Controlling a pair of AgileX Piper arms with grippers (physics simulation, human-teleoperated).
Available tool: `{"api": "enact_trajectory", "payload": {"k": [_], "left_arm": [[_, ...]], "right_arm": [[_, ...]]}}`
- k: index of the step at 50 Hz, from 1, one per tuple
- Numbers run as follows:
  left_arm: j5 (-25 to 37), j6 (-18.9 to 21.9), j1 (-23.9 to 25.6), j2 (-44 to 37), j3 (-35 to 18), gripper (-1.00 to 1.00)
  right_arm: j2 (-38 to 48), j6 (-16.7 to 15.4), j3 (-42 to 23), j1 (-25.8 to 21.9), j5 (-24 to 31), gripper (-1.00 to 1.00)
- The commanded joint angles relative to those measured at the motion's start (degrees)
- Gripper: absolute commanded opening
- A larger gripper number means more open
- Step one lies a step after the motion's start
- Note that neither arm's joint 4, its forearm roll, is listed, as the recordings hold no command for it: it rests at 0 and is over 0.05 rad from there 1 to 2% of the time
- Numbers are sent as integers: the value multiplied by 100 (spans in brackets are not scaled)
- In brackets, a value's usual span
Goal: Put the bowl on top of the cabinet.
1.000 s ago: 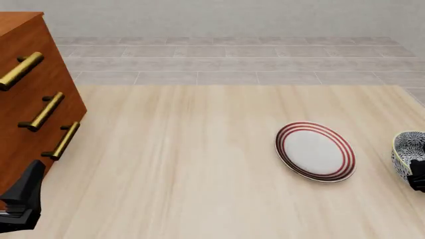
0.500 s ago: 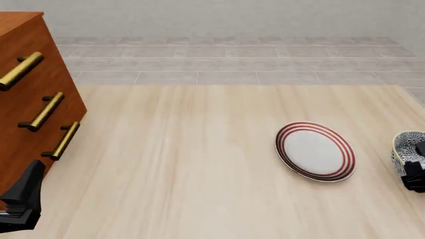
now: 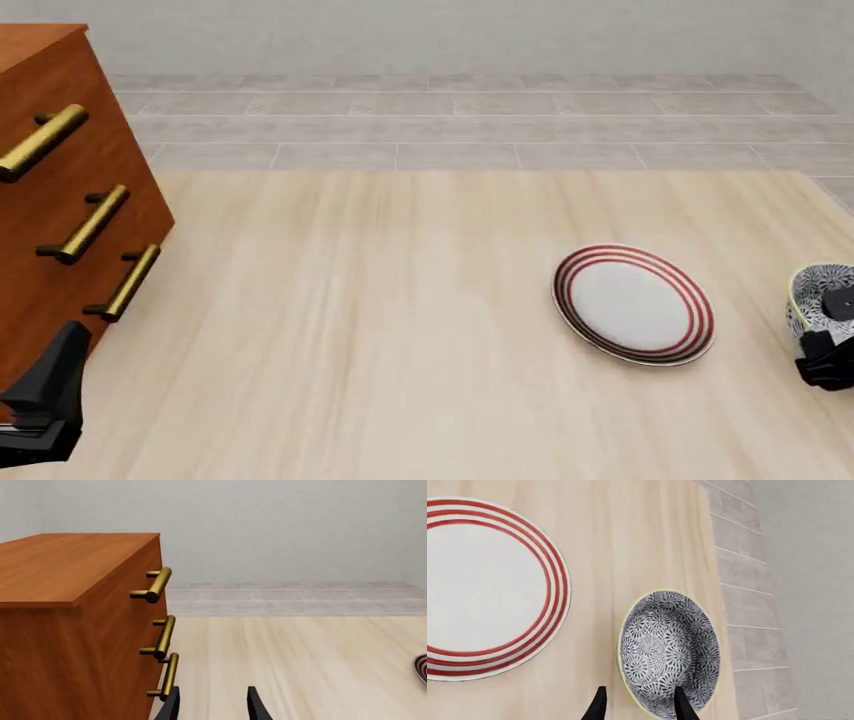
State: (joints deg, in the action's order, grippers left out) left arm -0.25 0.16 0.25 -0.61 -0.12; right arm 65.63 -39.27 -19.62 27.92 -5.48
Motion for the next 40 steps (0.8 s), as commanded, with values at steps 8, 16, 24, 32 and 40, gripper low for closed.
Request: {"api": "enact_trajectory", "payload": {"k": [8,16,24,32,40], "left_arm": [[-2,-4,-26,2,-3,100],[-2,-2,-26,4,-3,100],[-2,-3,-26,1,-3,100],[-2,-2,-26,2,-3,100],[-2,-4,-27,2,-3,100]], "right_arm": [[544,-27,26,73,-452,100],[709,7,26,69,-575,100],[830,-20,34,96,-678,100],[1030,-4,59,125,-846,100],[1106,10,39,131,-882,100]]}}
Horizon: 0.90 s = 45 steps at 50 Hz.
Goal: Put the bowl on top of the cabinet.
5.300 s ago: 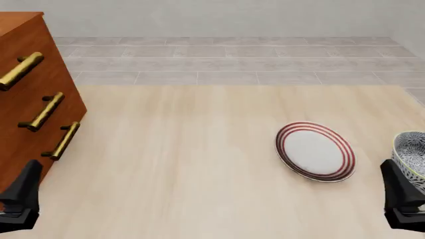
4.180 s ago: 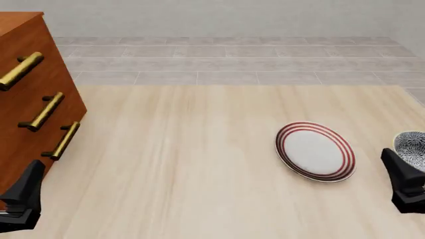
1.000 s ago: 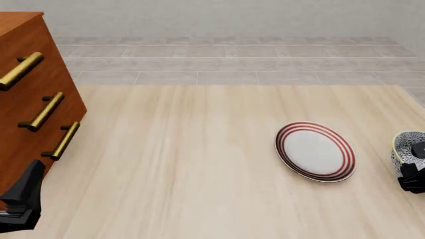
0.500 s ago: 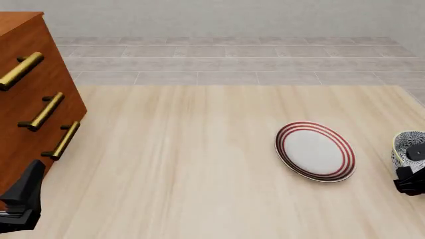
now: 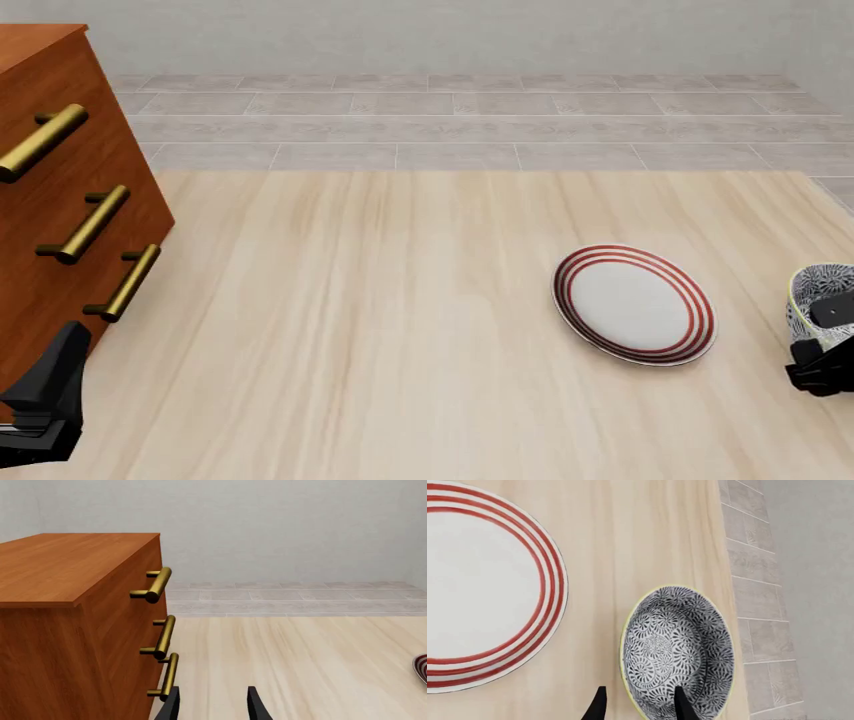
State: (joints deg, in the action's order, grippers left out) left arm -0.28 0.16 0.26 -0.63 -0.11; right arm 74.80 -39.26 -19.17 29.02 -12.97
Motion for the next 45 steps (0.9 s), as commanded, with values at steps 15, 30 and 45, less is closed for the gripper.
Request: {"api": "enact_trajectory", "payload": {"k": [15,30,45], "left_arm": [[1,-4,-27,3,-4,100],[1,-4,-28,4,-4,100],[1,-3,-26,3,-4,100]], "right_arm": [[448,-38,-12,80,-342,100],[810,9,-35,117,-601,100],[993,35,-52,124,-731,100]]}}
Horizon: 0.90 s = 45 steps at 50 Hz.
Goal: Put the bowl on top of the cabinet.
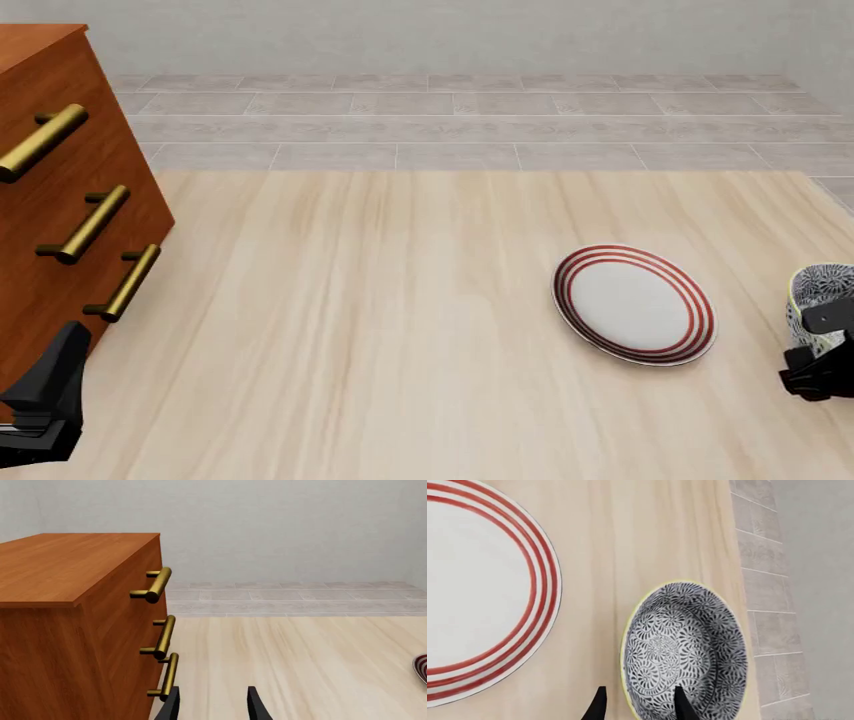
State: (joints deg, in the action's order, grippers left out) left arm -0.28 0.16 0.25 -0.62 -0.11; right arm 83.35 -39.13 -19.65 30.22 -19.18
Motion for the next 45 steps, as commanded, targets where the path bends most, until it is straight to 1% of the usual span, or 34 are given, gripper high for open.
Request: {"api": "enact_trajectory", "payload": {"k": [1,2,3,7,14,19,21,22,24,30,34,40,42,43,44,45], "left_arm": [[0,-3,-26,3,-4,100],[1,-1,-27,3,-4,100],[1,-3,-27,4,-4,100],[1,-3,-27,4,-4,100],[1,-3,-28,4,-4,100],[1,-3,-27,3,-4,100],[1,-3,-27,4,-4,100],[1,-2,-28,5,-4,100],[1,-3,-28,4,-4,100],[1,-3,-27,3,-4,100],[1,-3,-27,4,-4,100],[1,-1,-26,3,-4,100],[1,0,-25,4,-4,100],[1,0,-25,4,-4,100],[1,-3,-27,3,-4,100],[1,-3,-27,3,-4,100]], "right_arm": [[138,23,-5,3,-110,100],[104,51,-3,-10,-103,100],[89,27,5,-1,-111,-100],[15,-26,59,-26,-131,-100],[-288,-16,83,-119,34,-100],[-496,-85,117,-190,73,-100],[-611,-74,113,-243,167,-100],[-830,-107,134,-316,261,-100],[-907,-125,135,-337,330,-100],[-1521,-171,103,-461,761,-100],[-1797,-220,142,-551,908,-100],[-2424,-308,233,-882,1258,-100],[-2772,-376,257,-1051,1437,-100],[-2776,-376,257,-1051,1441,-100],[-2969,-381,214,-1155,1654,-100],[-2975,-381,212,-1155,1662,-100]]}}
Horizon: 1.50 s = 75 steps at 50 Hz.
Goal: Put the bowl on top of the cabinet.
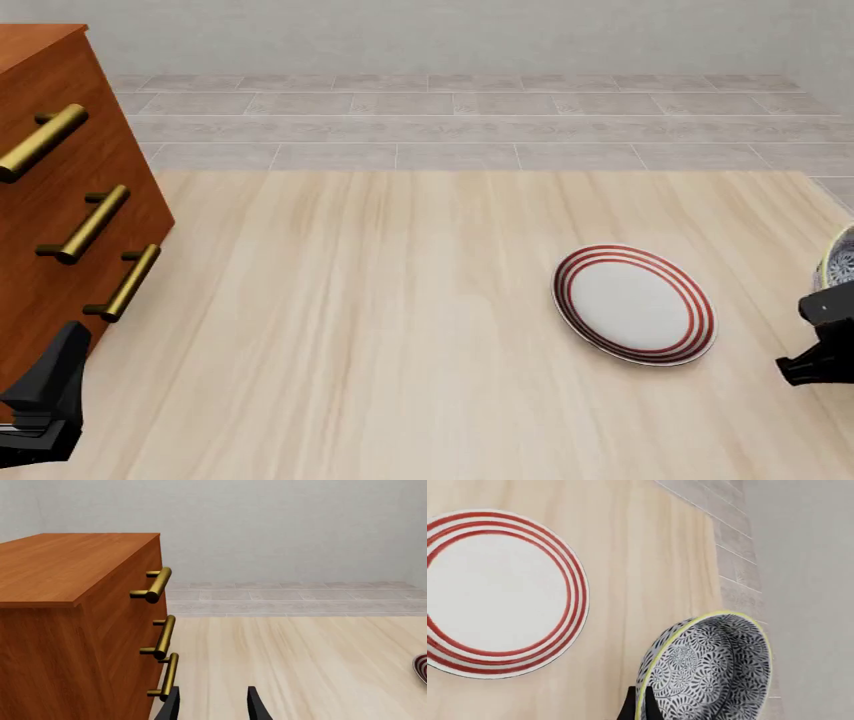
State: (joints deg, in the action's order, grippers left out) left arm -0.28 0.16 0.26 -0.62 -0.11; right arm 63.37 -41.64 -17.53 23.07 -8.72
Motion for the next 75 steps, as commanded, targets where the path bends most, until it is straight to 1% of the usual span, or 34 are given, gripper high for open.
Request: {"api": "enact_trajectory", "payload": {"k": [1,3,4,6,8,10,13,19,25,30,31,32,33,37,44,45,48,53,61,63,64,68,69,71,72,74,75], "left_arm": [[1,-1,-27,4,-4,100],[1,-4,-27,2,-4,100],[1,-2,-26,5,-4,100],[1,-3,-26,4,-4,100],[1,-3,-27,3,-4,100],[1,-3,-27,5,-4,100],[1,-4,-28,3,-4,100],[1,-3,-27,4,-4,100],[1,-4,-27,3,-4,100],[1,-2,-26,3,-4,100],[1,-3,-26,4,-4,100],[1,-3,-26,4,-4,100],[1,-1,-27,4,-4,100],[1,-3,-27,4,-4,100],[1,-3,-28,3,-4,100],[1,-4,-28,3,-4,100],[1,-3,-27,4,-4,100],[1,-3,-26,3,-4,100],[1,-3,-27,3,-4,100],[1,-3,-27,4,-4,100],[1,-4,-27,3,-4,100],[1,-4,-27,4,-4,100],[-60,-7,-31,-59,-2,100],[-69,-4,-30,-65,-1,100],[-72,-1,-30,-64,0,100],[-84,-3,-30,-76,2,100],[-86,-1,-30,-76,3,100]], "right_arm": [[-1151,-205,23,-535,707,-100],[-1434,-193,-48,-690,958,-100],[-1544,-247,-63,-723,1035,-100],[-1786,-208,-125,-885,1259,-100],[-1925,-300,-125,-958,1377,-100],[-2102,-256,-173,-1089,1540,-100],[-2345,-318,-224,-1259,1773,-100],[-2653,-425,-361,-1462,2179,-100],[-2940,-511,-516,-1831,2529,-100],[-3041,-593,-634,-2064,2674,-100],[-3079,-567,-716,-2221,2766,-100],[-3080,-567,-717,-2221,2769,-100],[-3096,-641,-737,-2295,2791,-100],[-3106,-714,-860,-2540,2860,-100],[-2941,-834,-1095,-2871,2846,-100],[-2917,-869,-1115,-2995,2827,-100],[-2849,-901,-1155,-3037,2806,-100],[-2679,-973,-1345,-3296,2744,-100],[-2402,-1138,-1485,-3548,2579,-100],[-2314,-1131,-1532,-3611,2542,-100],[-2275,-1188,-1521,-3638,2497,-100],[-2162,-1257,-1546,-3767,2395,-100],[-2086,-1332,-1525,-3849,2320,-100],[-2057,-1357,-1518,-3862,2296,-100],[-2027,-1473,-1471,-3903,2235,-100],[-1962,-1496,-1516,-3963,2206,-100],[-1943,-1588,-1479,-3977,2171,-100]]}}
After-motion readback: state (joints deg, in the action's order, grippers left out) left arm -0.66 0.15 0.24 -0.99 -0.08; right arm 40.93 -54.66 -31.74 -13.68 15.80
